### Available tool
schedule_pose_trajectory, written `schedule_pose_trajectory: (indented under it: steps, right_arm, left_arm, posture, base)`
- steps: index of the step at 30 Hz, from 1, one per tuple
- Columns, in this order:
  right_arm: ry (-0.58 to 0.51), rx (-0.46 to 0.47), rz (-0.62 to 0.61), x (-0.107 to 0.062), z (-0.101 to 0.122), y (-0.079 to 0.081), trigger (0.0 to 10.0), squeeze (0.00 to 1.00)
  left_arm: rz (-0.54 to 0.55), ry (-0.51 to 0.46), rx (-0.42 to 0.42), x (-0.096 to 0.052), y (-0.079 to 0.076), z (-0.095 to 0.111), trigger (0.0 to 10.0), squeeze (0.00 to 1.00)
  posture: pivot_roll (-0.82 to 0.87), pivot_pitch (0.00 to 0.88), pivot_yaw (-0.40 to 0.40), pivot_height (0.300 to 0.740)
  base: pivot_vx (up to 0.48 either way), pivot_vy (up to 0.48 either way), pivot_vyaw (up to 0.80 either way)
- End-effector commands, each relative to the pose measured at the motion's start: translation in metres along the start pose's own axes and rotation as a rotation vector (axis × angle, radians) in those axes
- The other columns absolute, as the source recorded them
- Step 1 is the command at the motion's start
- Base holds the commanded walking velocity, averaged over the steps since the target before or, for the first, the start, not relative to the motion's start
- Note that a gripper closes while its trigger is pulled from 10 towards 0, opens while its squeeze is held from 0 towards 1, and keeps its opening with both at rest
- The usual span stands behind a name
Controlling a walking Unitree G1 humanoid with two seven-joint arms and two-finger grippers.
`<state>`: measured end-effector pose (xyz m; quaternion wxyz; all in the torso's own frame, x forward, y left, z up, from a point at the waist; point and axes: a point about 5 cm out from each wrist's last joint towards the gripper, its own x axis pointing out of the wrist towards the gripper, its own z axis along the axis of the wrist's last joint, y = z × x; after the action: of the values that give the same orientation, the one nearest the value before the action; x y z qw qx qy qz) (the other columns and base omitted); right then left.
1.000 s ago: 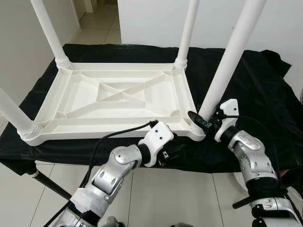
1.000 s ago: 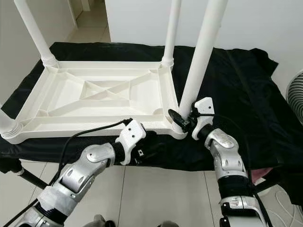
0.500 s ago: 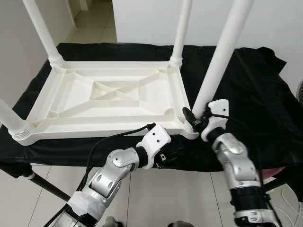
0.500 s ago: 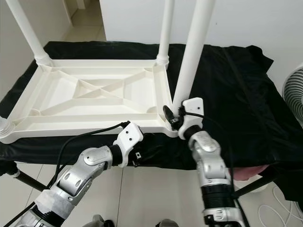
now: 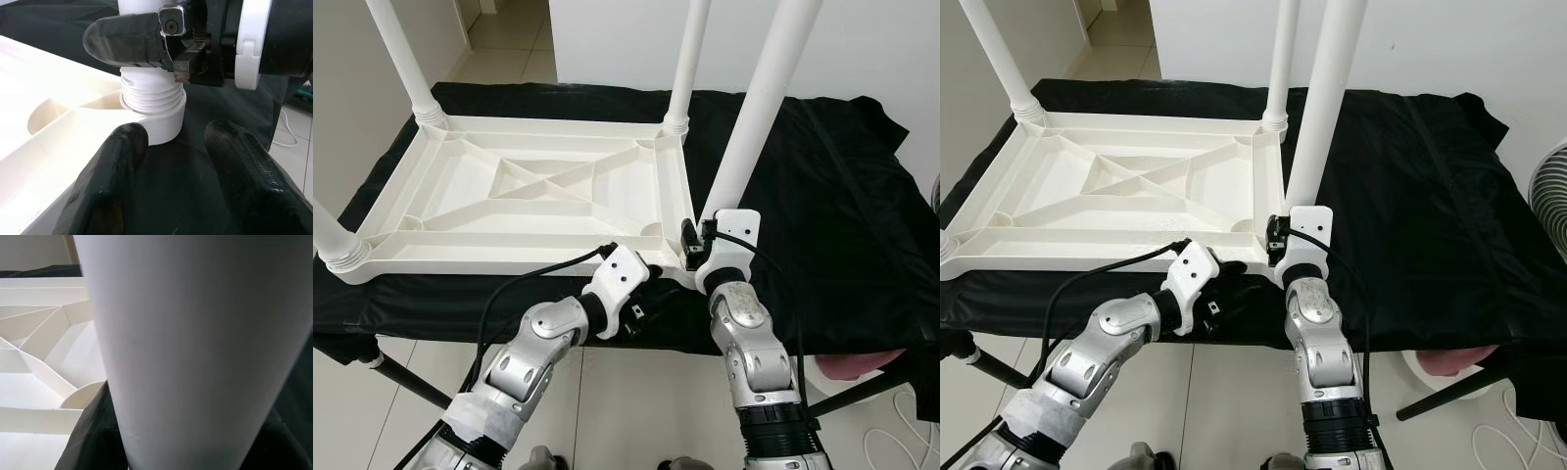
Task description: Building children table
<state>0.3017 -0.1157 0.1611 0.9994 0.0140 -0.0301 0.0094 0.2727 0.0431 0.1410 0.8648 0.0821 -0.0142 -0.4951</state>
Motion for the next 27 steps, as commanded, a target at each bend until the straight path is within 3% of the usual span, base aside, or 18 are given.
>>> schedule_pose_trajectory:
  steps: [1,2,3,9,15,16,18,19,22,27]
  right_arm:
    - [0.004,0.019,-0.015,-0.002,0.001,0.000,10.0,0.00]
    - [0.005,0.025,-0.009,-0.003,0.002,0.002,10.0,0.00]
    - [-0.002,0.039,0.026,-0.002,0.003,0.006,10.0,1.00]
    - [-0.015,0.056,0.126,-0.001,0.008,0.013,10.0,1.00]
    - [-0.028,0.018,0.167,0.003,0.012,-0.002,10.0,1.00]
    - [-0.024,0.007,0.188,0.004,0.012,-0.006,10.0,0.43]
    - [-0.020,0.000,0.205,0.005,0.012,-0.009,10.0,0.43]
    - [-0.016,-0.018,0.230,0.006,0.011,-0.013,10.0,0.00]
    - [-0.012,-0.039,0.263,0.006,0.010,-0.018,10.0,0.00]
    - [-0.014,-0.106,0.431,0.008,0.004,-0.031,10.0,0.00]
  left_arm:
    - [-0.033,0.015,0.006,-0.001,0.001,-0.003,10.0,0.00]
    - [-0.030,0.014,0.008,-0.001,0.002,-0.003,10.0,0.00]
    - [-0.026,0.013,0.010,-0.001,0.003,-0.002,10.0,0.00]
    - [-0.015,0.012,0.017,-0.002,0.006,-0.002,10.0,0.00]
    - [-0.005,-0.004,0.014,-0.001,0.008,0.003,10.0,0.00]
    - [-0.004,-0.007,0.015,-0.001,0.009,0.004,10.0,0.00]
    - [-0.003,-0.009,0.016,-0.001,0.010,0.005,10.0,0.00]
    - [-0.003,-0.011,0.017,-0.001,0.010,0.005,10.0,0.00]
    - [-0.002,-0.012,0.019,-0.002,0.011,0.006,10.0,0.00]
    - [-0.005,-0.018,0.021,-0.002,0.011,0.008,10.0,0.00]
  posture:
    - [-0.12,0.040,-0.002,0.740]
    - [-0.12,0.040,-0.002,0.740]
    - [-0.12,0.040,-0.002,0.740]
    - [-0.11,0.034,-0.004,0.740]
    - [-0.11,0.025,-0.006,0.740]
    - [-0.11,0.025,-0.006,0.740]
    - [-0.11,0.026,-0.004,0.740]
    - [-0.11,0.026,-0.004,0.740]
    - [-0.11,0.027,-0.001,0.740]
    - [-0.11,0.031,0.004,0.740]
  base:
    - [0.000,0.000,0.00]
    - [0.000,0.000,0.00]
    - [0.000,0.000,0.00]
    - [0.000,0.000,0.00]
    - [0.000,0.000,0.00]
    - [0.000,0.000,0.00]
    - [0.000,0.000,0.00]
    - [0.000,0.000,0.00]
    - [0.000,0.000,0.00]
    - [0.000,0.000,0.00]
